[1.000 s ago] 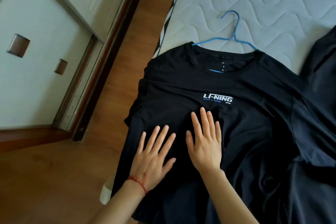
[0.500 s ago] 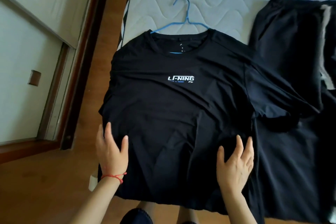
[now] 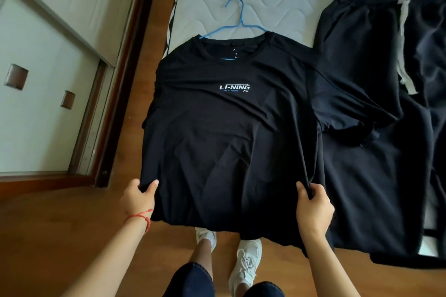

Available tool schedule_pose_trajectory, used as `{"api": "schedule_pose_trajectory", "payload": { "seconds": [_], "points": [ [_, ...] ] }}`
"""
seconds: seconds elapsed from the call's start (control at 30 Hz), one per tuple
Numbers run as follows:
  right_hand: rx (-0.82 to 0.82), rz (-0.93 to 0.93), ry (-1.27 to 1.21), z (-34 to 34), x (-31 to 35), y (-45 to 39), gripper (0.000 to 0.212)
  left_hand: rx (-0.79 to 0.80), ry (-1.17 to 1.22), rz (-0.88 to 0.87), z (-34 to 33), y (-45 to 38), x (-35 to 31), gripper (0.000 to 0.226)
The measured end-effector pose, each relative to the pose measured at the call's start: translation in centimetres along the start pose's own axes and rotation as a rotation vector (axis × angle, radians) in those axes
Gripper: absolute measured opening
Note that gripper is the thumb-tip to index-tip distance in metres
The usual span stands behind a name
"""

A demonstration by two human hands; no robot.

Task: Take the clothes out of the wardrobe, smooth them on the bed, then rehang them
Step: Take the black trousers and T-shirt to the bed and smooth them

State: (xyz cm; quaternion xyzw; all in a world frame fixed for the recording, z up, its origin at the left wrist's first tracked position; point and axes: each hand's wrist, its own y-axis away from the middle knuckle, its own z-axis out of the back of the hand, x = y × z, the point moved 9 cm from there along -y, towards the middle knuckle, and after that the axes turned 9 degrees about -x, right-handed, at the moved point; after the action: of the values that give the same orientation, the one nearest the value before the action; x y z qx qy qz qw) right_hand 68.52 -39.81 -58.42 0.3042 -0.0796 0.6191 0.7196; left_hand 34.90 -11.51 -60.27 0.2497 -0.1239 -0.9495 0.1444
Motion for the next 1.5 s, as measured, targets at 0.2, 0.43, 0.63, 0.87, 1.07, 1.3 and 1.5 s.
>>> {"api": "schedule_pose_trajectory", "payload": {
  "seconds": [0.2,0.43,0.63,0.87,1.07,1.3,1.5],
  "points": [
    [-0.056,0.010,-0.043,2.9,-0.9,-1.9,0.032,-0.041,0.019,-0.090,2.9,-0.9,0.4,0.030],
    [-0.171,0.244,0.156,3.8,0.7,-2.1,0.030,-0.079,-0.277,-0.322,3.9,-1.5,-2.0,0.035],
    [-0.009,0.905,0.283,-4.6,9.0,5.3,0.043,0.015,-0.395,-0.883,-2.8,5.1,-9.5,0.047],
    [0.136,0.992,0.551,-10.3,7.3,2.1,0.055,0.196,-0.675,-1.008,-9.2,3.4,-9.1,0.065],
    [-0.004,0.708,0.510,-7.2,6.8,-1.5,0.057,0.118,-0.599,-0.809,-8.2,0.2,-10.4,0.078],
    [0.064,0.943,0.390,-10.7,17.9,-1.8,0.055,0.125,-0.536,-1.124,-11.1,0.4,-19.1,0.066],
    [0.123,0.827,0.326,-14.0,27.1,-8.3,0.047,0.154,-0.539,-1.169,-13.9,-1.9,-21.4,0.063]
  ]
}}
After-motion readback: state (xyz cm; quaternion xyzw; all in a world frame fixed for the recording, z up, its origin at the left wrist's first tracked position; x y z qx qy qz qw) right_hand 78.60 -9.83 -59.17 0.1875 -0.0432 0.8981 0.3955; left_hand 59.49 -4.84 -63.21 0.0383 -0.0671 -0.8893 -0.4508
